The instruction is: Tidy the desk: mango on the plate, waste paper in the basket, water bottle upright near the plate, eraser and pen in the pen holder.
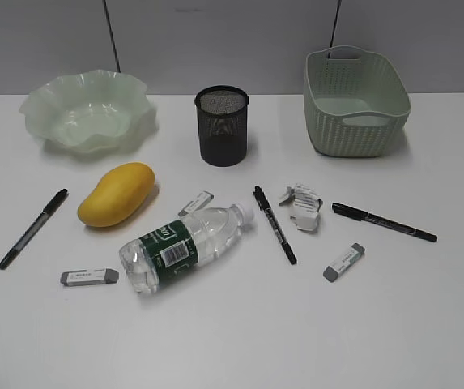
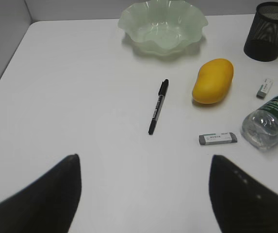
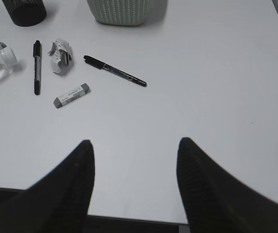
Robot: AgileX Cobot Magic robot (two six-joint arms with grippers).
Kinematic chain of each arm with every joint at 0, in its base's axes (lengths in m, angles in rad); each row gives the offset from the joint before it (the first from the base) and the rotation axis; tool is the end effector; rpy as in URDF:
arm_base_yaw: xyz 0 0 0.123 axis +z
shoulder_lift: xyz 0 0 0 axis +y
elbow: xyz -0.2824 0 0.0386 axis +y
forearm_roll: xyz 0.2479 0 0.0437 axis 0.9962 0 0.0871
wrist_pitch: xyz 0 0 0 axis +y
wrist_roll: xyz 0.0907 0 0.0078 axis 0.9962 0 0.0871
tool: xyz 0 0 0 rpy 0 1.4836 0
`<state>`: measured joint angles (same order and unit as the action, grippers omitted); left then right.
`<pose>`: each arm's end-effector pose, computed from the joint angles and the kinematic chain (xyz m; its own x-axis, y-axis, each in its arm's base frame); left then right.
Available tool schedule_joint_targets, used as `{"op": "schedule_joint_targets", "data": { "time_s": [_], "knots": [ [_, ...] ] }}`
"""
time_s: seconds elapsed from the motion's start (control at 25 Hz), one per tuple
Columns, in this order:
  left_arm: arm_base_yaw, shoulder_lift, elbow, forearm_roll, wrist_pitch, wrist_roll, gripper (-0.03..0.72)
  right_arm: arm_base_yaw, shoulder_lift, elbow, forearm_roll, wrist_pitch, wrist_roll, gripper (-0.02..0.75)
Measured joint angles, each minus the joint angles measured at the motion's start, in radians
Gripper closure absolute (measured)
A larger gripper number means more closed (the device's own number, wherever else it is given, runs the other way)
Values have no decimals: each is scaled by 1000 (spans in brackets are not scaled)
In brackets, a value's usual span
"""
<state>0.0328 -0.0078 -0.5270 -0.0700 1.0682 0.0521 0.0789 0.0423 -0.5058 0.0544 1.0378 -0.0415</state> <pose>-0.0095 -0.0059 0.2841 -0.4299 0.0042 -0.9029 0.0304 0.9995 -0.0098 0.0017 0.0044 0.2808 -0.4643 -0.0506 -0.8842 -0.1264 0.9919 0.0097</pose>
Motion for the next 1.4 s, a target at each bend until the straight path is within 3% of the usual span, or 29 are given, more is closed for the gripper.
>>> {"op": "schedule_joint_targets", "data": {
  "time_s": [0.48,0.88,1.4],
  "knots": [
    [0,0,0,0,0,0,69,0,0,0,0,0,1,300],
    [0,13,0,-25,0,0,117,0,0,1,0,0,1,300],
    [0,381,-128,-87,-233,0,117,0,0,1,0,1,1,300]
  ]
}}
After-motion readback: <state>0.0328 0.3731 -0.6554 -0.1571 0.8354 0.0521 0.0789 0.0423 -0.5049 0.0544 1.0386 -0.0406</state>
